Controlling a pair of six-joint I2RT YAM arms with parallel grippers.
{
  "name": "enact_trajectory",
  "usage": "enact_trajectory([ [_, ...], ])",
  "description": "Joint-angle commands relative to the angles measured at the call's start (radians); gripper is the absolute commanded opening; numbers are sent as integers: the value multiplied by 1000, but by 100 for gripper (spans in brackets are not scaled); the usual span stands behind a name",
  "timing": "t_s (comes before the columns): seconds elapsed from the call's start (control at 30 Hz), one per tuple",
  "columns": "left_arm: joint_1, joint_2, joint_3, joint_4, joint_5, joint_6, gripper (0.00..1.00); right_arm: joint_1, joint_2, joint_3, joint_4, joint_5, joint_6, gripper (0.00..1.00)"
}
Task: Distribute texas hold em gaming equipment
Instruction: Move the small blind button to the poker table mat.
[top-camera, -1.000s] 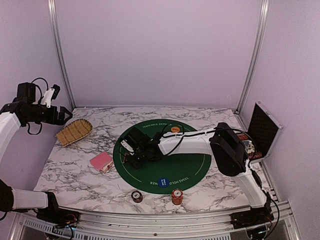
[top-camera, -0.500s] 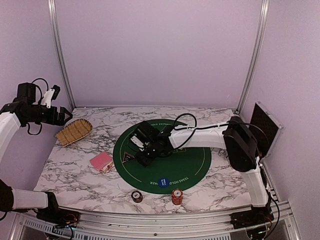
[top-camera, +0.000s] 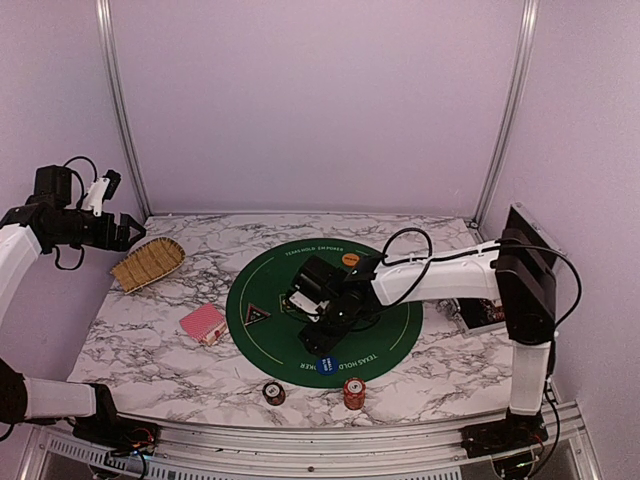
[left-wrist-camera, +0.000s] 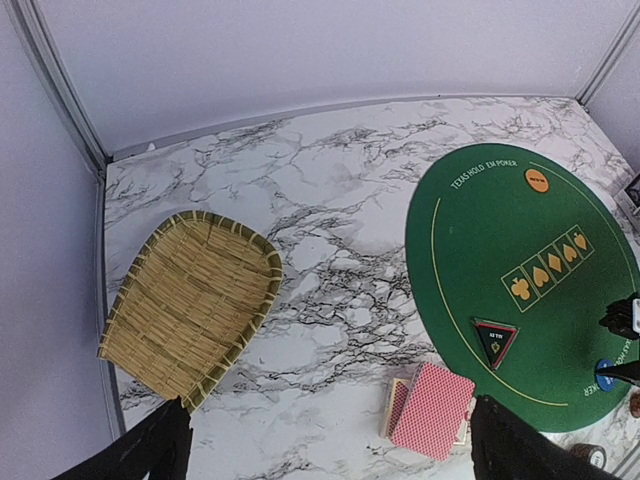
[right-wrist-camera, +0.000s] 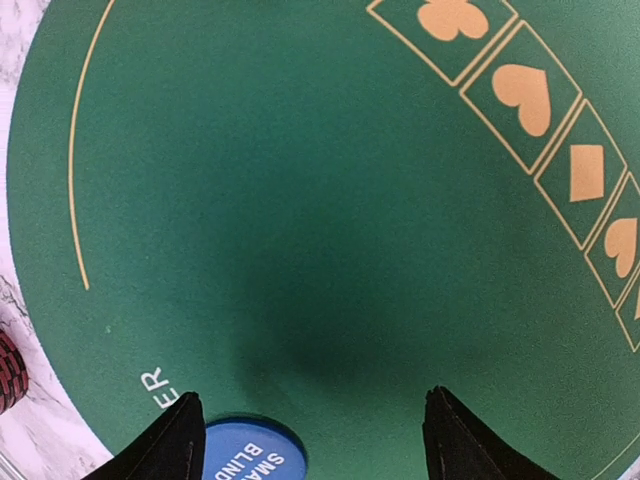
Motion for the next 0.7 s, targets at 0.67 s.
enact_trajectory([
  [0.67, 5, -13, 9, -24, 31, 10, 99, 66, 23, -25, -80, 55, 19, 66],
])
